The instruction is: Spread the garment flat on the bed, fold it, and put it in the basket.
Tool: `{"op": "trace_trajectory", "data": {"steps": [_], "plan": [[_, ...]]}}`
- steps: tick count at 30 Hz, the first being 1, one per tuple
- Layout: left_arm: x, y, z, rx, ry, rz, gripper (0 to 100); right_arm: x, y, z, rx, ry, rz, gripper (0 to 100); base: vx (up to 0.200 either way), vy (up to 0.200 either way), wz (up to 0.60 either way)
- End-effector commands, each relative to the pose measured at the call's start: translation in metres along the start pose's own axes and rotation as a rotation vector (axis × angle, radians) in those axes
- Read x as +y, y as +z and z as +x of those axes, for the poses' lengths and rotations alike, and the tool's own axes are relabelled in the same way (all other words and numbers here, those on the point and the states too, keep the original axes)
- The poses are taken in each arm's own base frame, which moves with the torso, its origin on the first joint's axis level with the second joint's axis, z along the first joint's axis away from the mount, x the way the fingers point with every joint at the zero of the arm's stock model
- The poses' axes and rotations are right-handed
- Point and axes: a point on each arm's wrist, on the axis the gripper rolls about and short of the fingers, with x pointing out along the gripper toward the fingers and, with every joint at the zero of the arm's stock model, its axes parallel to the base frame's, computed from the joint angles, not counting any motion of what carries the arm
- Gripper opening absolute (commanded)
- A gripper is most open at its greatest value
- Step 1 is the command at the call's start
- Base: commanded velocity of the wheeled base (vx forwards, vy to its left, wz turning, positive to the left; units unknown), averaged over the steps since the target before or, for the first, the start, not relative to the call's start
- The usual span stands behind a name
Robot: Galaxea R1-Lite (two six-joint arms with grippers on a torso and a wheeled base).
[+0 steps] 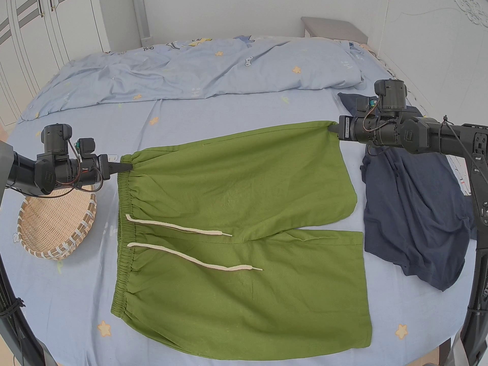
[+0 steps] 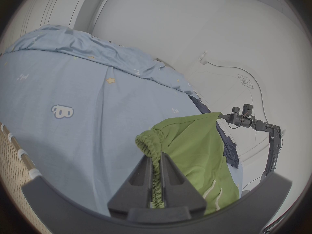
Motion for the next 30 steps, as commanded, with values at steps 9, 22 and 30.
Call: {"op": "trace_trajectory", "data": {"steps": [9,22,30], "plan": [[0.012,-0.003,0.011,-0.032,0.047,-0.006,0,-0.005,-0.020,0.029,0.065,-0.020,0.014,0,0.000,0.000,0.00],[0.015,0.000,0.016,-0.040,0.045,0.001,100,-0.007,-0.024,0.032,0.075,-0.023,0.019,100,0.000,0.000,0.00],[0.001,0.008,0.013,-0.056,0.031,0.012,100,-0.007,-0.008,0.015,0.049,-0.032,0.026,100,0.000,0.000,0.00]]}}
